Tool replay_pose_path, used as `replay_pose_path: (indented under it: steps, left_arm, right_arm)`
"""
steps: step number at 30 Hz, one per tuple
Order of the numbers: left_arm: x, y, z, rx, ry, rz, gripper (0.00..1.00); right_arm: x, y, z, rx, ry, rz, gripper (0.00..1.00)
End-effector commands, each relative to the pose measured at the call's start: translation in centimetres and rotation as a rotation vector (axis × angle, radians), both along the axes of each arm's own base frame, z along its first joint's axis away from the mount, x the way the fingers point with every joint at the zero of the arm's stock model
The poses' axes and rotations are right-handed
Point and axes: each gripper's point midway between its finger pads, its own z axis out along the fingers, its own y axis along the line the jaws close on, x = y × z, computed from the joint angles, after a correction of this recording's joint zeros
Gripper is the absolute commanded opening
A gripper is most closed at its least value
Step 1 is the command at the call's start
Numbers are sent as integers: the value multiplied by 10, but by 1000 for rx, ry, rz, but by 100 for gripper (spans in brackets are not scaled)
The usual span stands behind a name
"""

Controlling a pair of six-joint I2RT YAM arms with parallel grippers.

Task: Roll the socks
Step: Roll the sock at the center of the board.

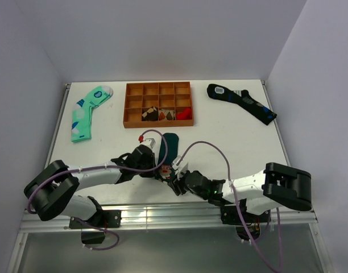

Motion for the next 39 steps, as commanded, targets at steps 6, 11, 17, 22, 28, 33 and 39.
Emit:
replay_pose_path:
  steps: [6, 11, 17, 22, 28, 33, 39]
  left_arm:
    - [-2, 4, -6, 44, 30, -30, 0]
    - [-1, 4, -5, 45, 30, -30, 0]
    - [0, 5, -6, 50, 32, -32, 0]
    - [1, 5, -7, 52, 35, -29, 0]
    - [1, 5, -8, 53, 36, -29, 0]
    - [1, 5, -8, 54, 35, -30, 0]
    - [-1, 3, -9, 44, 45, -40, 0]
  right_arm:
    - [6, 17, 6, -45, -64, -12, 55]
    - [8, 16, 2, -69, -70, -17, 54]
    - [8, 19, -3, -93, -77, -15, 52]
    - [9, 20, -4, -100, -85, -28, 52]
    - [11, 18, -1, -93, -97, -44, 50]
    - [12, 21, -1, -92, -95, -49, 44]
    - [13, 23, 3, -56, -75, -59, 26]
